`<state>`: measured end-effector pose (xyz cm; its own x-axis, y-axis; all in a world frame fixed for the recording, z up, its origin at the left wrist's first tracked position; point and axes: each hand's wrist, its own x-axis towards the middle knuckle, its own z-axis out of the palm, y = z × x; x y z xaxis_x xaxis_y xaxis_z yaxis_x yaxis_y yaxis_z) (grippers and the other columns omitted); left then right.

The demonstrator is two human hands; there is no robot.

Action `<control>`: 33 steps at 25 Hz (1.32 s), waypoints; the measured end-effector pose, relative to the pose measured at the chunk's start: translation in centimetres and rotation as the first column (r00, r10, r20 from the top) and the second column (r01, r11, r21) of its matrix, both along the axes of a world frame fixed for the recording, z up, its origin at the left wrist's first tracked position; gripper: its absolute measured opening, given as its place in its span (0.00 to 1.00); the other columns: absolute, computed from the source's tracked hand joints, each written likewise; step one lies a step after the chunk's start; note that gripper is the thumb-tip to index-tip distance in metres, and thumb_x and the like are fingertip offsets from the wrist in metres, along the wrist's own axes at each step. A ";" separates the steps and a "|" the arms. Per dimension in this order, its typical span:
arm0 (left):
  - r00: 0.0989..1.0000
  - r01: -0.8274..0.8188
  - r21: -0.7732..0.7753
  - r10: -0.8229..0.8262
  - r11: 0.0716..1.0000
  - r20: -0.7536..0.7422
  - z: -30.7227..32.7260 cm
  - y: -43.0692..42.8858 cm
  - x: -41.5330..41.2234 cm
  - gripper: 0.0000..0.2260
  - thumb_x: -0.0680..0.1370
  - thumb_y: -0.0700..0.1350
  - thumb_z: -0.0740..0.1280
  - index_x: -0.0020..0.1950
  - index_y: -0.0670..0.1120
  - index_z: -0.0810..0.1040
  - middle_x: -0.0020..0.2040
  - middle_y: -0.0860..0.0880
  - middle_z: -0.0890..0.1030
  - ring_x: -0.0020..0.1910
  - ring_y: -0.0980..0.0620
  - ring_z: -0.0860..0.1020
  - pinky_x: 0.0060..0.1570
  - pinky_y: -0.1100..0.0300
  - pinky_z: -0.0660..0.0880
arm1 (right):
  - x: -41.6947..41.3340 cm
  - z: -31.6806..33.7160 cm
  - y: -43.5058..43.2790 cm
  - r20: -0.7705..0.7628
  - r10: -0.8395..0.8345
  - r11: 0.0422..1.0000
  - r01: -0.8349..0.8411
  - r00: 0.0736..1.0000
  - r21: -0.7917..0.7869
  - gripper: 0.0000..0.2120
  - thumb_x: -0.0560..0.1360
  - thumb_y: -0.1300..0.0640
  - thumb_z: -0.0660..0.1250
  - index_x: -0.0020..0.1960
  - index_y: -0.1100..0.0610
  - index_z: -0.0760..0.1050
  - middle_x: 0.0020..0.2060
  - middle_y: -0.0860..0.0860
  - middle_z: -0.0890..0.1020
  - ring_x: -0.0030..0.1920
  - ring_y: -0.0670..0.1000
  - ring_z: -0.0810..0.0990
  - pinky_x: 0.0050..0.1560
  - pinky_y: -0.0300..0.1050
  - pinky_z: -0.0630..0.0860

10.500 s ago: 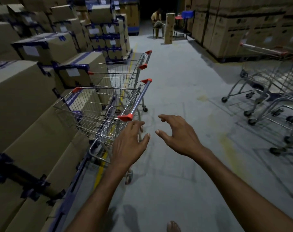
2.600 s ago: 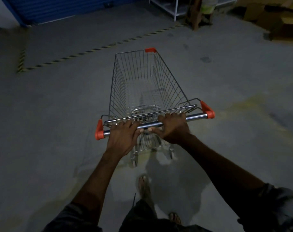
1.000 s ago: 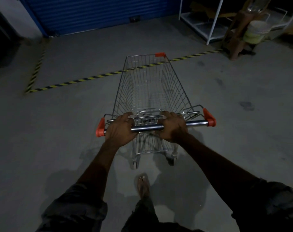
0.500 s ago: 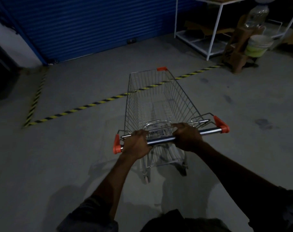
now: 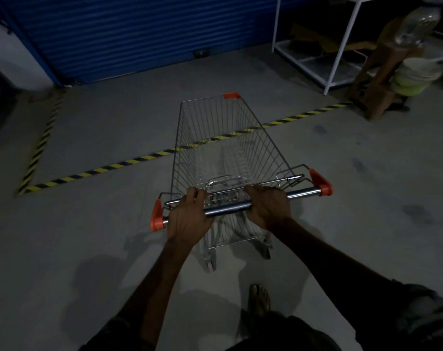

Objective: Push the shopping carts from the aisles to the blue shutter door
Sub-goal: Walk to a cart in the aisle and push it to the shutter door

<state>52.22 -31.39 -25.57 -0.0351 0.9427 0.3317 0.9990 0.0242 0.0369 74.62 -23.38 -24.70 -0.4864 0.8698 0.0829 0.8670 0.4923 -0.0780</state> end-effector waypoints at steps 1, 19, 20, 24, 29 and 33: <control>1.000 -0.015 -0.009 0.015 1.000 -0.019 -0.1 1.5 -0.7 0.19 0.69 0.54 0.76 0.55 0.48 0.77 0.47 0.47 0.79 0.37 0.45 0.81 0.29 0.57 0.71 | -0.8 0.0 1.7 0.013 -0.002 1.000 0.002 1.000 0.004 0.19 0.63 0.49 0.70 0.54 0.50 0.80 0.40 0.51 0.85 0.37 0.58 0.85 0.38 0.46 0.77; 0.986 -0.141 0.037 0.144 0.989 -0.079 0.0 29.6 -14.9 0.18 0.67 0.63 0.77 0.39 0.49 0.79 0.33 0.49 0.80 0.30 0.45 0.80 0.30 0.57 0.72 | -17.0 -0.2 32.8 0.021 0.055 0.993 -0.057 0.998 0.102 0.08 0.57 0.55 0.72 0.35 0.53 0.77 0.30 0.51 0.81 0.30 0.56 0.81 0.38 0.43 0.73; 0.988 -0.128 0.060 0.132 0.990 -0.076 -0.1 31.2 -16.2 0.19 0.67 0.64 0.76 0.39 0.49 0.79 0.32 0.49 0.80 0.30 0.45 0.80 0.30 0.57 0.72 | -18.3 -0.4 34.3 -0.016 0.077 0.990 -0.075 0.997 0.122 0.09 0.55 0.55 0.72 0.35 0.54 0.77 0.29 0.51 0.80 0.29 0.57 0.80 0.37 0.43 0.73; 0.991 -0.106 0.104 0.113 0.989 -0.068 -0.4 37.9 -21.9 0.20 0.70 0.65 0.72 0.45 0.49 0.80 0.36 0.49 0.82 0.34 0.45 0.82 0.34 0.55 0.75 | -23.8 -0.2 40.7 -0.028 0.059 0.993 -0.055 0.998 0.109 0.12 0.52 0.55 0.75 0.35 0.54 0.78 0.30 0.52 0.82 0.30 0.57 0.82 0.37 0.45 0.76; 0.993 -0.092 0.103 0.099 0.990 -0.063 -0.9 46.5 -29.4 0.22 0.65 0.63 0.77 0.48 0.49 0.81 0.38 0.48 0.83 0.39 0.43 0.83 0.37 0.54 0.75 | -31.3 0.3 48.6 0.038 0.028 0.992 -0.032 0.999 0.126 0.13 0.52 0.57 0.76 0.35 0.55 0.78 0.31 0.54 0.81 0.33 0.58 0.82 0.41 0.49 0.76; 0.990 -0.127 0.099 0.133 0.987 -0.052 -1.0 53.3 -34.2 0.20 0.69 0.65 0.72 0.49 0.50 0.81 0.38 0.48 0.83 0.38 0.44 0.83 0.36 0.54 0.76 | -36.4 0.2 55.1 0.014 0.000 0.991 -0.002 1.000 0.131 0.10 0.56 0.59 0.75 0.37 0.55 0.79 0.33 0.54 0.82 0.36 0.59 0.82 0.47 0.54 0.78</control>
